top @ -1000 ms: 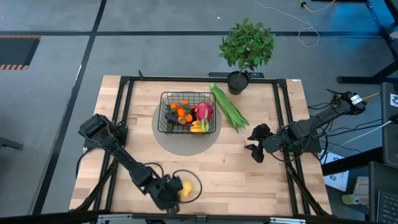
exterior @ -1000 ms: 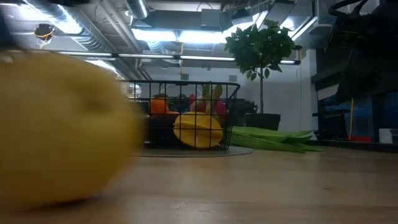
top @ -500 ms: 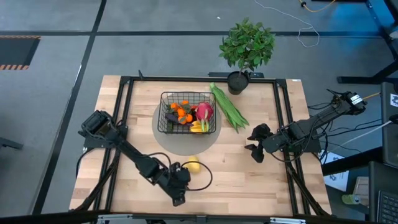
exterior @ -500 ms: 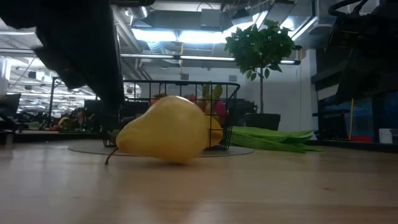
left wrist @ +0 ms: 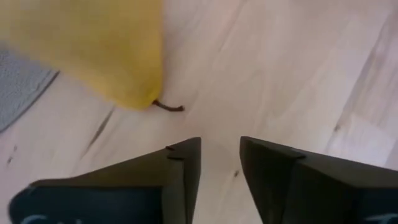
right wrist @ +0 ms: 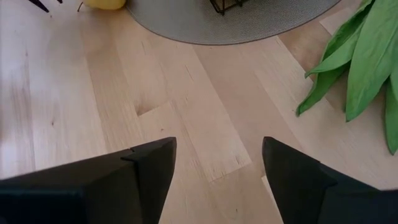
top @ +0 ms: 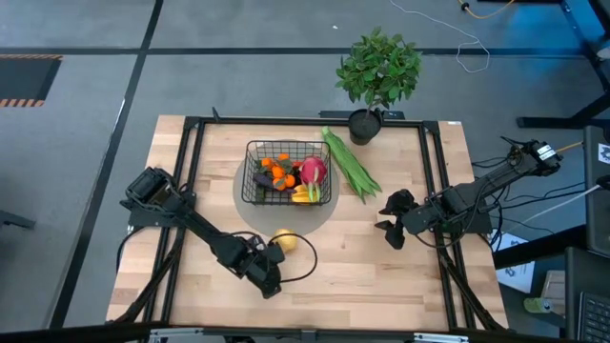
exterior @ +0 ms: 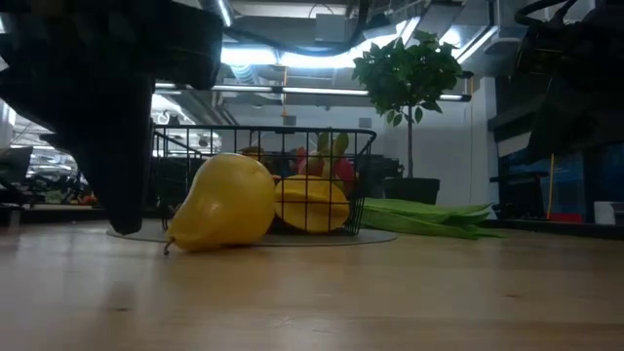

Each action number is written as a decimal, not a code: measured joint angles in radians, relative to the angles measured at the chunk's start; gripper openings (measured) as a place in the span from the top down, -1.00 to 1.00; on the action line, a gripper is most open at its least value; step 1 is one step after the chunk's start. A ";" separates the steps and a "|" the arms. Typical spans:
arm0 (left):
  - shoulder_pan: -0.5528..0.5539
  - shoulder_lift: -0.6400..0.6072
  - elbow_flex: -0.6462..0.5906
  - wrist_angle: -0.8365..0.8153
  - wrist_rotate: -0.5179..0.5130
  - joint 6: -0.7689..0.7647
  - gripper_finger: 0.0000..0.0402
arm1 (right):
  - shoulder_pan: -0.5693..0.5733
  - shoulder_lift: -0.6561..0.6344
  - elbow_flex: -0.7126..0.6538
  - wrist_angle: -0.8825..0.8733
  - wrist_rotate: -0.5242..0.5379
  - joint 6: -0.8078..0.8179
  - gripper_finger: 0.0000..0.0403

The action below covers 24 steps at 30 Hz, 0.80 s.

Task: Build produce basket
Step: Put the yellow pear into the black wire basket

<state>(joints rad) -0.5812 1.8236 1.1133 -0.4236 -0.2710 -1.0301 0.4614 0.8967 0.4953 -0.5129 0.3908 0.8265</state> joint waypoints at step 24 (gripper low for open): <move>0.062 0.003 0.000 -0.010 -0.046 0.072 -0.05 | 0.000 0.000 0.000 0.000 0.000 -0.020 -0.13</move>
<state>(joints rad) -0.5190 1.8267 1.1133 -0.4339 -0.3171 -0.9585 0.4611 0.8967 0.4953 -0.5129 0.3913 0.8065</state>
